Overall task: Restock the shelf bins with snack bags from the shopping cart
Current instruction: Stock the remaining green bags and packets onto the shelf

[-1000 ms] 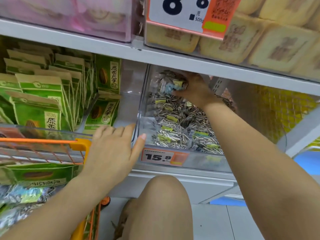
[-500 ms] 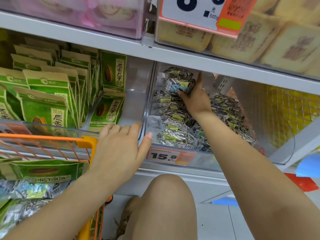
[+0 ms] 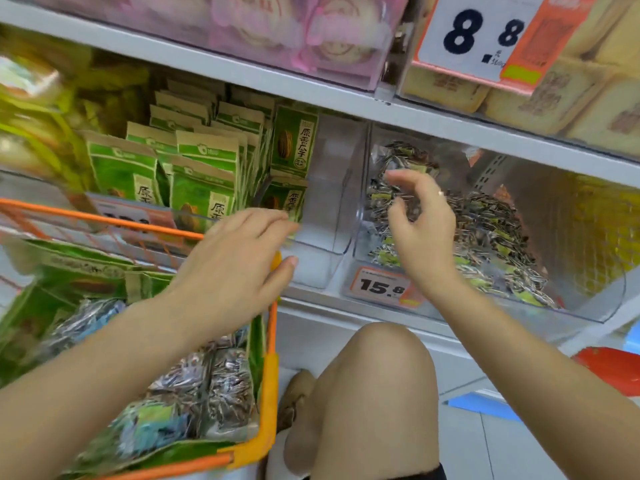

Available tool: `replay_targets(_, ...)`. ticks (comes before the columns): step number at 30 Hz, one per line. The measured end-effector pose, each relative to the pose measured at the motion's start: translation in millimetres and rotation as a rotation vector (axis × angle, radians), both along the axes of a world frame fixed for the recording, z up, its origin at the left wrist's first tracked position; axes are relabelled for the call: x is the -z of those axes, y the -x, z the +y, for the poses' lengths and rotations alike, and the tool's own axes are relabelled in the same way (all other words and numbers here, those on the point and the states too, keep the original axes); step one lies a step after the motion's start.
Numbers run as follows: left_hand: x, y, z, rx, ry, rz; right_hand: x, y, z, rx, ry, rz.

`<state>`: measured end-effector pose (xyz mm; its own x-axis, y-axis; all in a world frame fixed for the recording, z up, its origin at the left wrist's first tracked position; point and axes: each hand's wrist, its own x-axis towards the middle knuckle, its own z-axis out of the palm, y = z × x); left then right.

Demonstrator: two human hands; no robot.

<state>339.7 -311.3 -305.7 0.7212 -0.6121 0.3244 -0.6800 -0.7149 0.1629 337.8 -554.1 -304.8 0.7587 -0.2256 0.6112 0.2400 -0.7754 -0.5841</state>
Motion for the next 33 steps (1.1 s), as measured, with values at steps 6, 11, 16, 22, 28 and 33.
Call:
replay_targets(6, -3.4, 21.9, 122.1, -0.016, -0.261, 0.182, 0.1, 32.5, 93.4, -0.488, 0.373, -0.076)
replay_targets(11, 24.3, 26.0, 195.8, -0.280, -0.615, 0.393, 12.6, 27.7, 168.0, -0.759, 0.623, 0.180)
replay_targets(16, 40.1, 21.7, 226.0, -0.372, -0.437, 0.628, 39.0, 8.9, 235.7, -0.801, 1.044, 0.717)
replay_targets(22, 50.4, 13.8, 224.8, -0.372, -0.308, 0.699, 83.3, 26.9, 274.3, -0.965, 1.294, 0.906)
replay_targets(28, 50.9, 15.7, 227.0, -0.402, -0.395, 0.691, 87.3, 28.0, 268.2, -0.982, 1.192, 1.009)
replay_targets(33, 45.9, 15.0, 225.8, -0.501, -0.333, 0.574, 53.9, 4.0, 251.2, -0.958, 0.706, 1.251)
